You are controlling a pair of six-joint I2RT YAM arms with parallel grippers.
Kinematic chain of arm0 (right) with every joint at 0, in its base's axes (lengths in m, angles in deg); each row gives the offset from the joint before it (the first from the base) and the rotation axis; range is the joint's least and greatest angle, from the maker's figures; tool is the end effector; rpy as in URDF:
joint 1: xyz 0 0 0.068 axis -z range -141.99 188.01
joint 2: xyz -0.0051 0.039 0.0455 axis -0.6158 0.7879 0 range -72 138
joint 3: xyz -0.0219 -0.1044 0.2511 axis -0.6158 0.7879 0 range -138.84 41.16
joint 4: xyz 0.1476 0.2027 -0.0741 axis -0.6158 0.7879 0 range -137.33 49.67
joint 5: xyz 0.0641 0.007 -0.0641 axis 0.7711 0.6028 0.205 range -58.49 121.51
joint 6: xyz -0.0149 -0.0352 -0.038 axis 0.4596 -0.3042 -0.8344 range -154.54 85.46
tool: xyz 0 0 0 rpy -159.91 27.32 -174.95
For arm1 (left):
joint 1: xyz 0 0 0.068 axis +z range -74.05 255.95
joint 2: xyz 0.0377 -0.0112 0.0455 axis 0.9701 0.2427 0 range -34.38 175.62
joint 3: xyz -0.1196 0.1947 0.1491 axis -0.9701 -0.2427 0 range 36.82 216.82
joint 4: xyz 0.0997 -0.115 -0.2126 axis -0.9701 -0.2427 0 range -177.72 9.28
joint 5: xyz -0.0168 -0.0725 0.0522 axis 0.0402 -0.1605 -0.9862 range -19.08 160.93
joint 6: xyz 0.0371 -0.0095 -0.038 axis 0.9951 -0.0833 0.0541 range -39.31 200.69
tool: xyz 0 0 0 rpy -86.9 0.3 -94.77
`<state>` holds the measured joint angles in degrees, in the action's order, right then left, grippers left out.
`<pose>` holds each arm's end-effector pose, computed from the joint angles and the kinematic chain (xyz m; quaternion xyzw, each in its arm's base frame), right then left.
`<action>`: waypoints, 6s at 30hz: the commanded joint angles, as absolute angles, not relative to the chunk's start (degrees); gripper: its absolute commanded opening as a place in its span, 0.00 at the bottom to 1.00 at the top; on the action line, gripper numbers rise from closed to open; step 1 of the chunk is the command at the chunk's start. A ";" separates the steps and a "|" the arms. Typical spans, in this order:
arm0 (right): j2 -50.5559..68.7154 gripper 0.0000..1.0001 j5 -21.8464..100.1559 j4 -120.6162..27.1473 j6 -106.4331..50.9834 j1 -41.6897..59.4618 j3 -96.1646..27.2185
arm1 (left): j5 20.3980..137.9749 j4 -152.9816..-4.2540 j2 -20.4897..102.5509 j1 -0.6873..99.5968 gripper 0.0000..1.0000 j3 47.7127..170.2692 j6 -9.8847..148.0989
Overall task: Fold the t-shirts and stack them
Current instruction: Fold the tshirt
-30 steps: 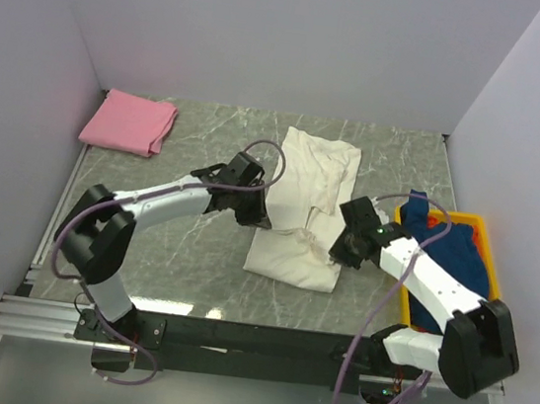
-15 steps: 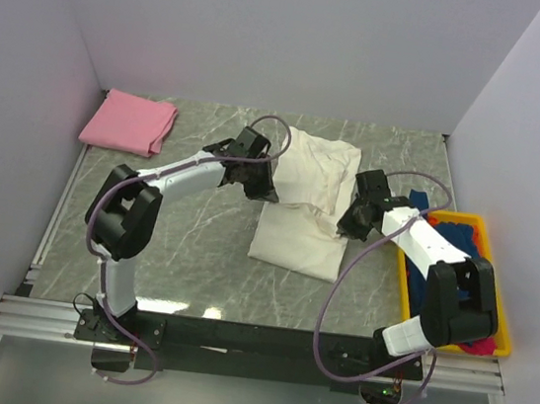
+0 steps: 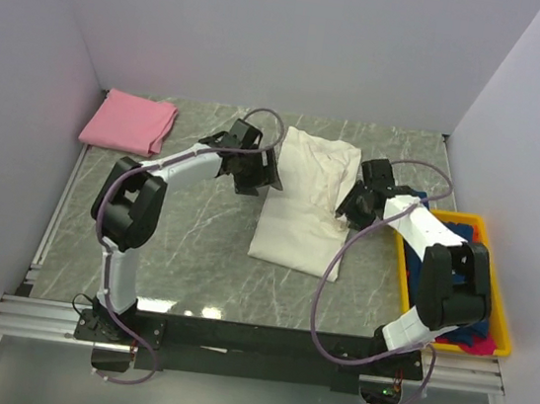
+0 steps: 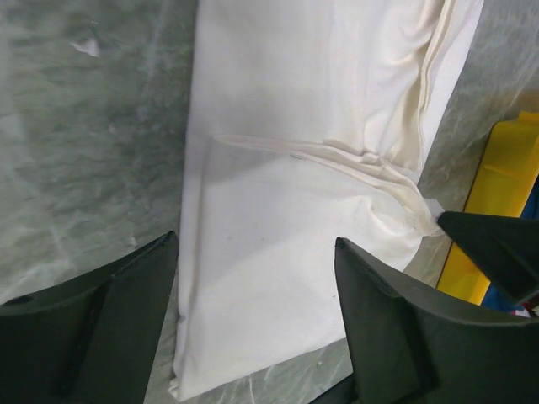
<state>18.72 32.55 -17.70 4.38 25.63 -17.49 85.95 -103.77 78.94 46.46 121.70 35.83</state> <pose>0.3073 0.0681 0.2018 0.2204 0.9442 0.1137 0.2165 0.3750 -0.2228 0.2072 -0.0824 0.9333 -0.2959 0.1859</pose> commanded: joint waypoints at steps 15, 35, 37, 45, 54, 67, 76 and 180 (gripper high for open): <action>10.59 0.47 35.29 -20.34 5.54 18.50 -11.75 | 87.00 -102.00 69.42 36.84 0.01 111.01 33.32; 28.29 0.46 39.87 -21.15 4.05 31.07 -22.64 | 85.86 -97.86 69.95 39.04 0.01 101.16 32.08; 25.13 0.46 38.20 -19.48 3.52 31.25 -22.74 | 85.52 -97.86 68.56 38.95 0.04 102.12 33.66; 8.97 0.45 41.18 -19.81 8.95 19.22 -12.56 | 92.18 -97.68 64.50 38.25 0.20 105.90 36.48; 4.12 0.22 43.65 -28.26 17.67 11.99 5.20 | 94.39 -94.88 65.47 36.84 0.12 97.13 33.75; -12.49 0.25 42.24 -18.17 16.09 21.31 12.70 | 92.28 -95.39 58.89 41.24 0.10 88.05 34.89; -13.73 0.43 32.31 -11.38 13.63 21.05 3.99 | 87.71 -101.55 58.60 41.68 0.50 94.65 38.41; 50.61 0.14 19.56 -9.27 0.44 12.35 -55.87 | 92.55 -107.09 49.65 48.01 0.48 90.35 40.96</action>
<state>52.11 23.11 -9.31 0.03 11.84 -57.67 91.63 -108.58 49.26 47.81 90.47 40.57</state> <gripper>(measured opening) 0.138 0.485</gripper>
